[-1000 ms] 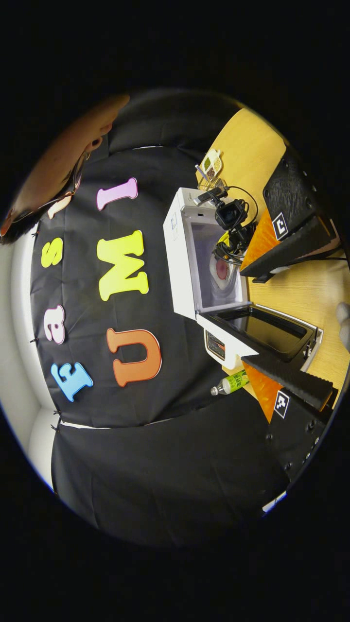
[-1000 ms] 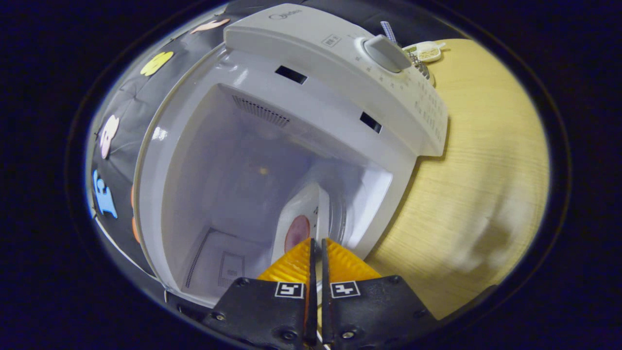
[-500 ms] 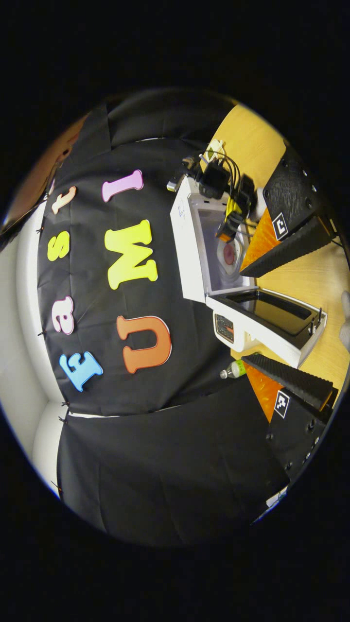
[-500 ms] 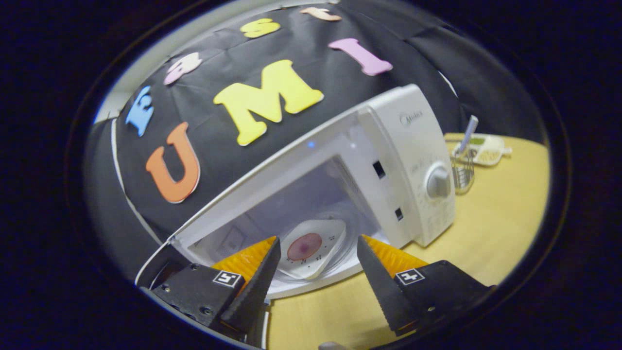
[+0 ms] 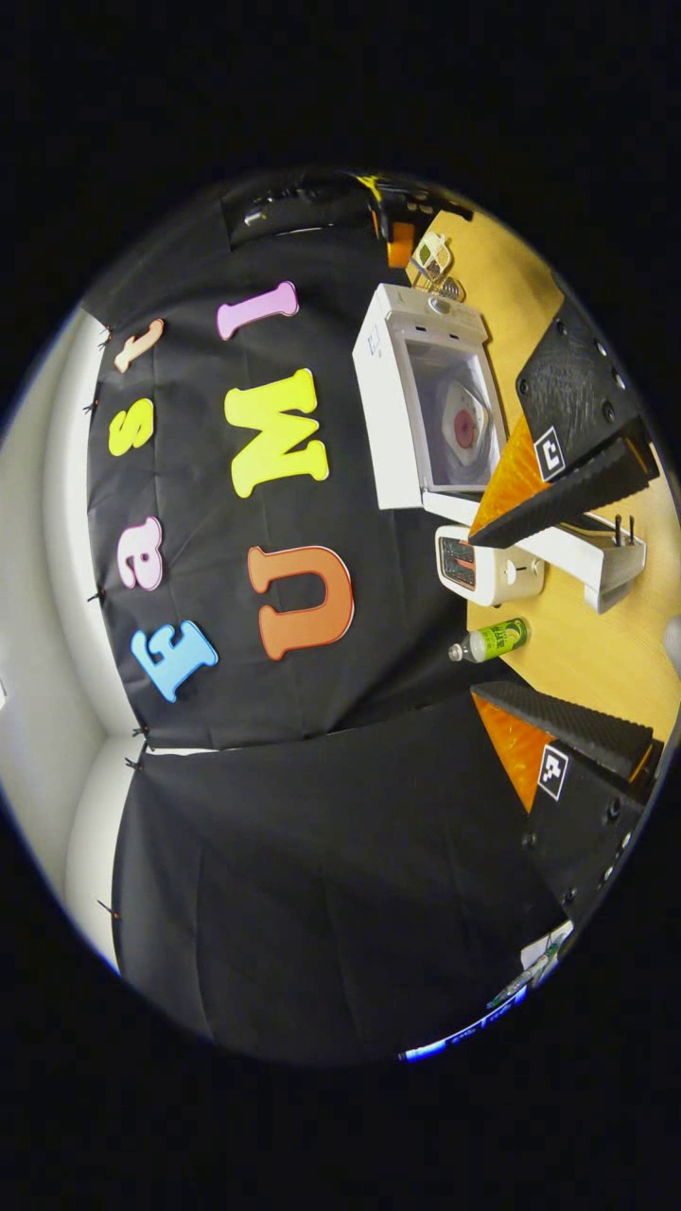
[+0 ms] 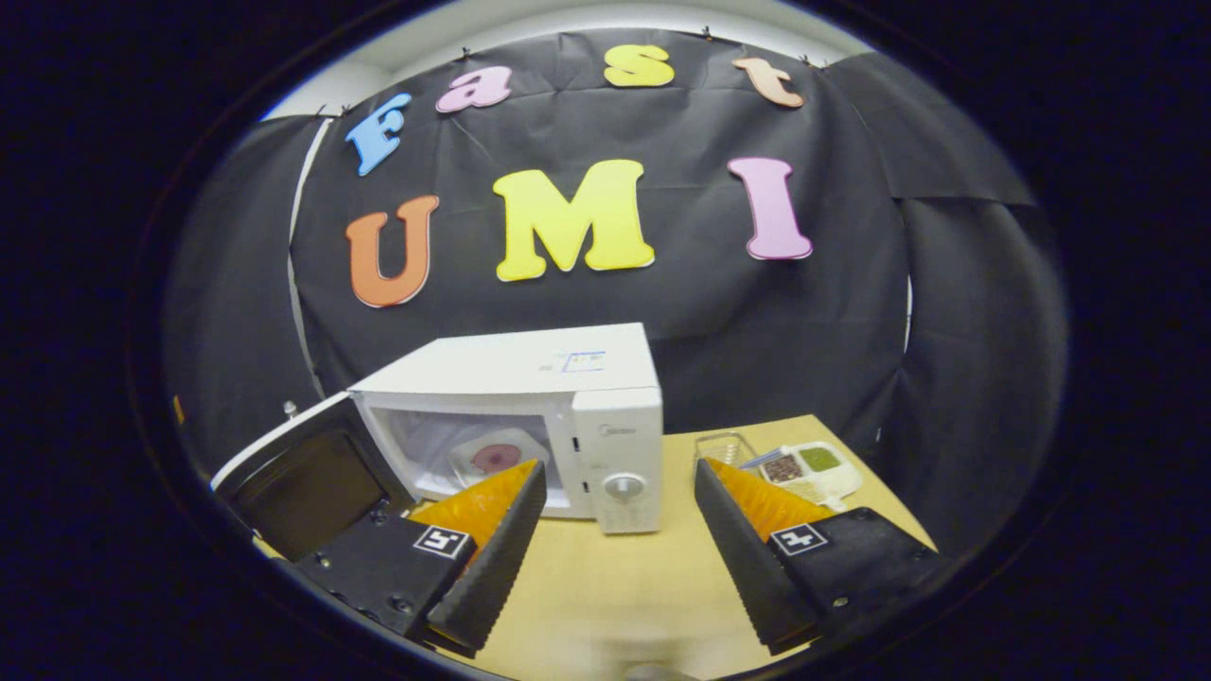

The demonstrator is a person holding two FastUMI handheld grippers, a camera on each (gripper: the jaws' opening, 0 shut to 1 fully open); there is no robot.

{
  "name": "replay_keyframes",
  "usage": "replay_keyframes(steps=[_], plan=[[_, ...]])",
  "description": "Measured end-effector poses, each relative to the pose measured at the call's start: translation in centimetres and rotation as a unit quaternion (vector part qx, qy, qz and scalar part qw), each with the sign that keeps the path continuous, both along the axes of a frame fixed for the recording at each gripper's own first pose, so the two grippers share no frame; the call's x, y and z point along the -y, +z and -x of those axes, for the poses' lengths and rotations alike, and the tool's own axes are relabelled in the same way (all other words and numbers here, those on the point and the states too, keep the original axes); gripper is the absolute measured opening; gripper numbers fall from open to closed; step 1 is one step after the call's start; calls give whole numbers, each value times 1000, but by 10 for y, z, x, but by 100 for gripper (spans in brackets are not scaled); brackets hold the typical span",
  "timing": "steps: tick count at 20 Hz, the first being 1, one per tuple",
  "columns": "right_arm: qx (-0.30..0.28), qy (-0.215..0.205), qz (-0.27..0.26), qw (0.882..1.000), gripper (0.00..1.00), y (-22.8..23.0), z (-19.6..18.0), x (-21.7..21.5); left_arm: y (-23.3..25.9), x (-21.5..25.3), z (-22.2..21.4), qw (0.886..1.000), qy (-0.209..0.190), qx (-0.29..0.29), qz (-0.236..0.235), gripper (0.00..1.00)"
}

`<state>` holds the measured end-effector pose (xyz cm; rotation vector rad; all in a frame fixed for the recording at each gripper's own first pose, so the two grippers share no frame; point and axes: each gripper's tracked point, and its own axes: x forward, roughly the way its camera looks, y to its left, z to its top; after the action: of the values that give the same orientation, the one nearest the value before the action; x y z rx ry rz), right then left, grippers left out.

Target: Open the microwave oven with the left hand, put the food in, and close the microwave oven.

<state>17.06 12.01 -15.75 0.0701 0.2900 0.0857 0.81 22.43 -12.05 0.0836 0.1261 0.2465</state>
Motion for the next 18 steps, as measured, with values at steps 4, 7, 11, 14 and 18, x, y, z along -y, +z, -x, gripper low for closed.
replay_keyframes(steps=[4,7,11,14,18], plan=[[-15,-21,32,999,100,25,32,53,-52,-44,4,999,35,-23,19,43],[-12,-16,31,999,100,46,51,62,-108,-72,9,996,58,-55,37,0],[-42,-6,55,998,92,41,71,70,-174,-55,1,994,22,-103,30,0],[-63,-17,34,997,93,35,77,78,-183,-35,-6,994,-5,-103,35,0],[-74,-20,25,997,92,28,86,90,-183,-18,-7,995,-7,-93,47,0]])
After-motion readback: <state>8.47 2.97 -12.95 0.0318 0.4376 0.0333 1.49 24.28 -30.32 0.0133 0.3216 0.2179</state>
